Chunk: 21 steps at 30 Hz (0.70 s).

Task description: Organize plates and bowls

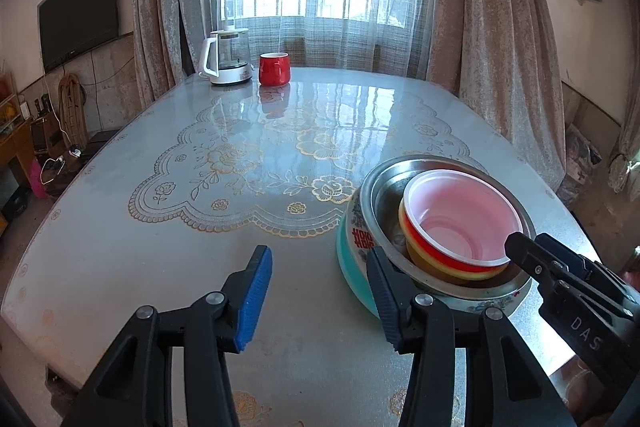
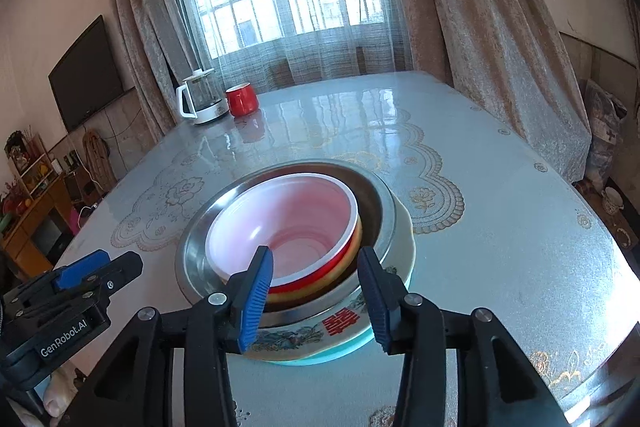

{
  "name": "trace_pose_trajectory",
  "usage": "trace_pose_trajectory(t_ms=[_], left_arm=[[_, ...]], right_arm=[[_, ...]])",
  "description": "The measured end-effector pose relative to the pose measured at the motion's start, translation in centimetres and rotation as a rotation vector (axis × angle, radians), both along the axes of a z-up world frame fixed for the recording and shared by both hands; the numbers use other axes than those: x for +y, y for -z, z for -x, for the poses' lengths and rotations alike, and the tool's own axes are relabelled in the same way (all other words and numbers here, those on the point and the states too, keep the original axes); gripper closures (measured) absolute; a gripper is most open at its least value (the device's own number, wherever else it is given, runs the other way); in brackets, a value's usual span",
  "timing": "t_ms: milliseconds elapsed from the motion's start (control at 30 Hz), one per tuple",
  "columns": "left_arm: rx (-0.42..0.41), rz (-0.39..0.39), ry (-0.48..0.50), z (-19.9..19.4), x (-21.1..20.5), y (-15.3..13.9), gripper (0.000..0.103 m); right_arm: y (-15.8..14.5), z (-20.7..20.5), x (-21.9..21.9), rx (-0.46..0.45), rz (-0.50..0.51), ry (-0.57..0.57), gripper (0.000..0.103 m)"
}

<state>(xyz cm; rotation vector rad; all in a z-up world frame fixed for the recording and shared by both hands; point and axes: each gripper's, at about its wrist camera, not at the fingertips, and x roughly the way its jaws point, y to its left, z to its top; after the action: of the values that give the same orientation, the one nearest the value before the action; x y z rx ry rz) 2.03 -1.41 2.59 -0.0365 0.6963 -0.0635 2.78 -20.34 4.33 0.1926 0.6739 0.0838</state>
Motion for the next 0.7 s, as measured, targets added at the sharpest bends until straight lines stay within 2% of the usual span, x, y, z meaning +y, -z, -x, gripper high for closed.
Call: trace_pose_trajectory(t_ms=[267,700], left_arm=[[-0.003,0.005,-0.011,0.03,0.18,-0.02,0.048],[-0.033,-0.003,-0.016,0.22,0.09,-0.56,0.039]], right_arm=[[-0.77,0.33,0.21,-0.042,0.05,0.052,0.058],[-0.64,0.47,0.52,-0.039,0.071,0.063,0.058]])
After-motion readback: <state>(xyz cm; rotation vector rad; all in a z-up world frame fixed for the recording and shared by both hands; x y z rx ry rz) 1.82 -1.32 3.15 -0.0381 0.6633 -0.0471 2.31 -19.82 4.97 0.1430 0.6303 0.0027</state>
